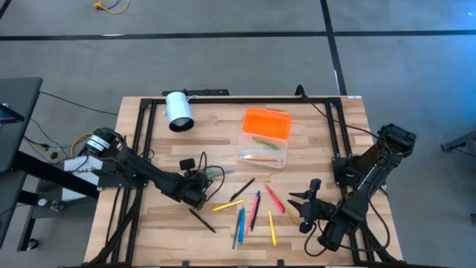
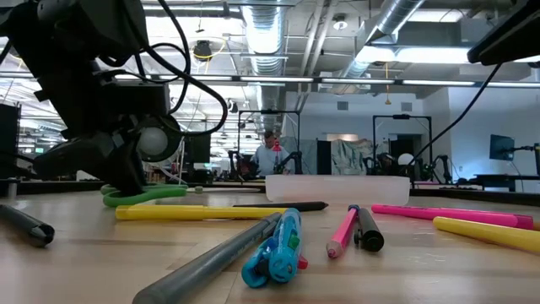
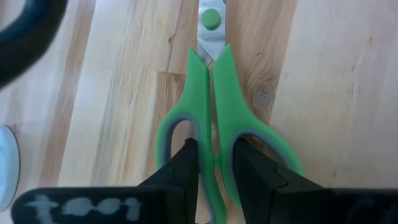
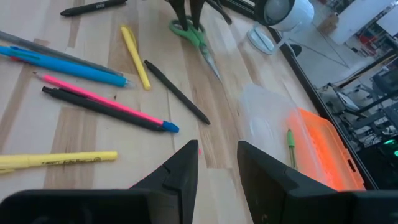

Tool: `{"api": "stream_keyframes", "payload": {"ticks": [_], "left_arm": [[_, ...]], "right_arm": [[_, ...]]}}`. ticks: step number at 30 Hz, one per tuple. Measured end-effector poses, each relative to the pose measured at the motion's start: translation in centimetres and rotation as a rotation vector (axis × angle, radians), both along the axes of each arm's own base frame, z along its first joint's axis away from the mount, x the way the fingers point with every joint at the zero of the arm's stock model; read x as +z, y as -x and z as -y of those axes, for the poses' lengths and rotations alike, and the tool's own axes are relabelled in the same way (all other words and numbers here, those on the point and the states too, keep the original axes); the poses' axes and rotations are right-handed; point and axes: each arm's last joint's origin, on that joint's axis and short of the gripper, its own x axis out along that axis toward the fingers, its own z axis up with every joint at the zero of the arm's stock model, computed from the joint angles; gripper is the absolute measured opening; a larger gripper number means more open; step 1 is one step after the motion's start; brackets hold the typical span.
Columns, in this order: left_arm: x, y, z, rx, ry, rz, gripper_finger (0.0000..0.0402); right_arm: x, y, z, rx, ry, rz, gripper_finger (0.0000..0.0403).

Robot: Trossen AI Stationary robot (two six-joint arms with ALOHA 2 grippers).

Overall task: Pick & place school supplies into a supply box
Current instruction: Put the green scissors into the supply box

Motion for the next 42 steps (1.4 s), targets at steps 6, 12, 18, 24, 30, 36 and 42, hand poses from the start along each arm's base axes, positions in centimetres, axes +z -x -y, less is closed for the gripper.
{"api": "stream_keyframes", "payload": {"ticks": [6, 12, 18, 24, 30, 36, 42], "left_arm": [[0.0, 0.0, 0.0, 0.000, 0.002, 0.005, 0.0067], [0.1, -0.2, 0.0, 0.005, -0.031, 0.031, 0.0069], [0.4, -0.5, -0.1, -0.001, -0.100, 0.079, 0.0069], [1.8, -2.0, -0.3, -0.021, -0.205, 0.133, 0.0070], [4.1, -4.3, -0.3, -0.090, -0.282, 0.176, 0.0070], [6.2, -7.3, -1.8, -0.166, -0.343, 0.262, 0.0070], [7.6, -9.6, -5.3, -0.236, -0.305, 0.352, 0.0071]], "right_arm": [[0.0, 0.0, 0.0, -0.004, -0.007, 0.003, 0.0107], [0.0, 0.0, 0.0, -0.004, -0.006, 0.003, 0.0107], [0.0, 0.0, 0.0, -0.004, -0.007, 0.003, 0.0107], [0.0, 0.0, 0.0, -0.007, 0.000, 0.013, 0.0107], [0.0, 0.0, 0.0, -0.014, -0.009, 0.021, 0.0107], [0.0, 0.0, 0.0, -0.015, -0.011, 0.022, 0.0107], [0.0, 0.0, 0.0, -0.013, -0.012, 0.022, 0.0107]]}}
